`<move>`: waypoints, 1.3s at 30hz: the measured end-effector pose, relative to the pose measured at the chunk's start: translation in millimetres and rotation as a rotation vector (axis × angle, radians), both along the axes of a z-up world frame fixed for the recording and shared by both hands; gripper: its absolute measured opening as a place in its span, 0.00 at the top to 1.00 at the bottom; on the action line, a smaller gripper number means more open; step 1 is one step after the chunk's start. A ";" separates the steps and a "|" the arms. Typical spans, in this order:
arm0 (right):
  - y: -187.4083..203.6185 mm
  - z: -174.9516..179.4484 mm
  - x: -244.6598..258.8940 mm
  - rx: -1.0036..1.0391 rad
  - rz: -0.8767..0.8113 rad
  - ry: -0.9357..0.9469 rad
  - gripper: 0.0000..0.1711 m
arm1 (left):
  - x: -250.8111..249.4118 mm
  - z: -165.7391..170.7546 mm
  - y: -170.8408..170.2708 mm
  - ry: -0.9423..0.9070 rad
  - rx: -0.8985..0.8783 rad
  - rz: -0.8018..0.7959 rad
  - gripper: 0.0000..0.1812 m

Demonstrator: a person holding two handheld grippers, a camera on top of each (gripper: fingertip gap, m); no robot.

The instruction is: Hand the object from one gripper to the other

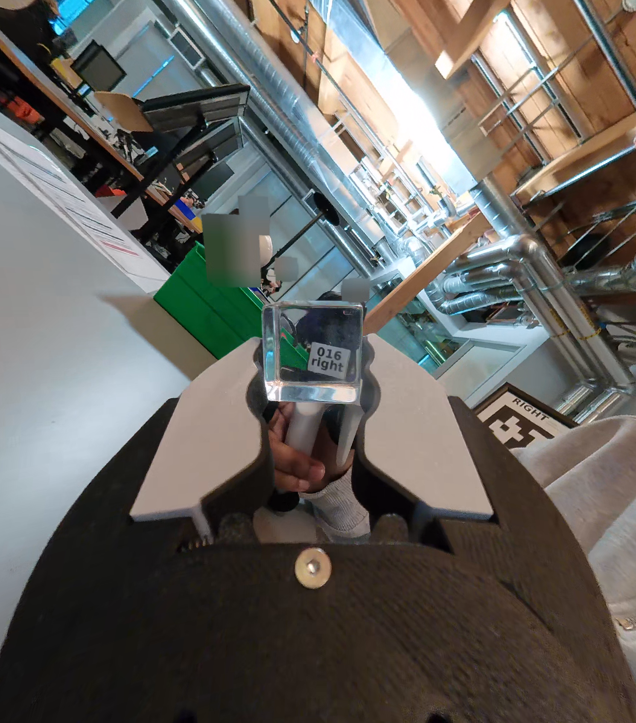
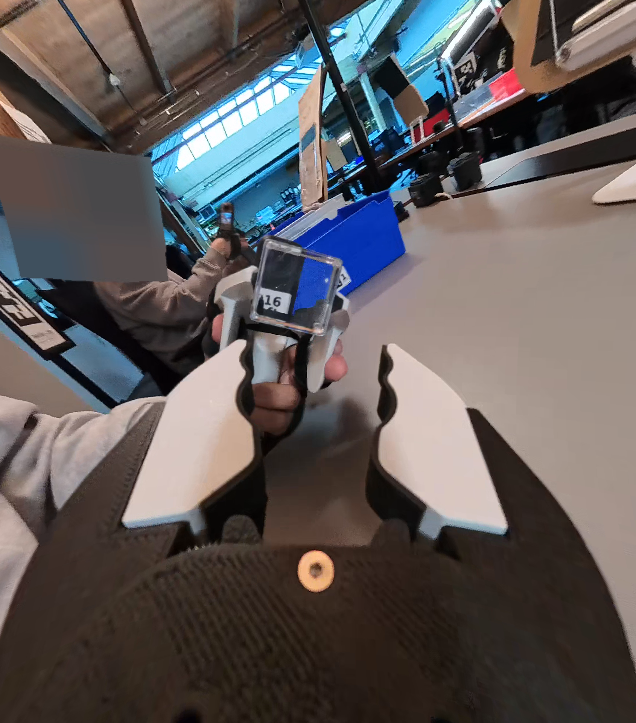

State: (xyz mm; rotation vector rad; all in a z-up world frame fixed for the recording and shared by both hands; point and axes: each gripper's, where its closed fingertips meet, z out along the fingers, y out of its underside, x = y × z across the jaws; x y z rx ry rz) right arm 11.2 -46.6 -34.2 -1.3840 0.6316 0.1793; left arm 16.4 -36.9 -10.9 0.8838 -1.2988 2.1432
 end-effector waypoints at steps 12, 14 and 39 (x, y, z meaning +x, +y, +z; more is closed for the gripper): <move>10.5 -6.5 -9.3 -0.007 0.074 0.045 0.69 | -9.2 -4.2 -15.0 -0.060 0.078 -0.014 0.75; 10.7 -6.0 -10.5 -0.008 0.082 0.038 0.75 | -9.8 -3.6 -15.2 -0.061 0.075 -0.018 0.75; 9.3 10.6 -17.2 0.149 0.164 0.091 0.67 | -12.1 -3.8 -18.5 -0.089 0.098 -0.010 0.75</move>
